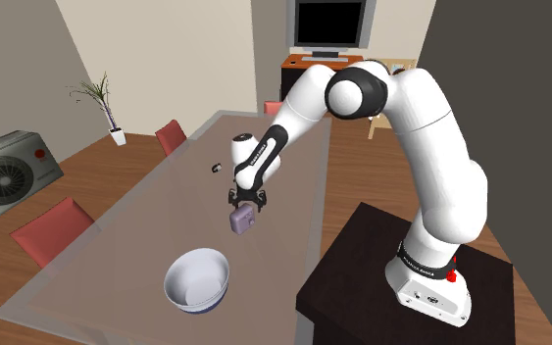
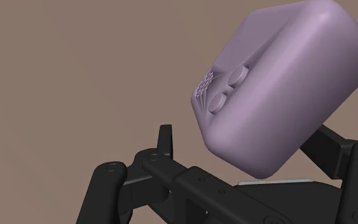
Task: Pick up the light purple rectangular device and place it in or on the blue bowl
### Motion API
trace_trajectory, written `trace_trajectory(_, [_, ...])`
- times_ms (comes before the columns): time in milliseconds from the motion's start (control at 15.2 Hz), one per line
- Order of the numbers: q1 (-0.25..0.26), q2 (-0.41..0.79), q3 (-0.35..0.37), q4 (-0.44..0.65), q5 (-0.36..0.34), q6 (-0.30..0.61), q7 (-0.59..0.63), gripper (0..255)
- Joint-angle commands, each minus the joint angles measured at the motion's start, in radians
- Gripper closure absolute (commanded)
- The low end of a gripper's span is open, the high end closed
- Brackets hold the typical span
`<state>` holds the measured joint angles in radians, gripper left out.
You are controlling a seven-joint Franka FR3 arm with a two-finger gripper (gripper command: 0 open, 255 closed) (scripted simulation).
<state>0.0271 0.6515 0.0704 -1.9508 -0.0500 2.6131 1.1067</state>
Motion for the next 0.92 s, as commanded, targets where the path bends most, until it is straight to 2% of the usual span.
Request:
trace_trajectory(0, [0.001,0.01,-0.001,0.007,-0.001,0.004,0.001,0])
trace_trajectory(396, [0.001,0.01,-0.001,0.006,-0.001,0.004,0.001,0])
trace_trajectory(462, [0.001,0.01,-0.001,0.006,-0.001,0.004,0.001,255])
trace_trajectory(858, [0.001,0.011,-0.001,0.007,-0.001,0.004,0.001,255])
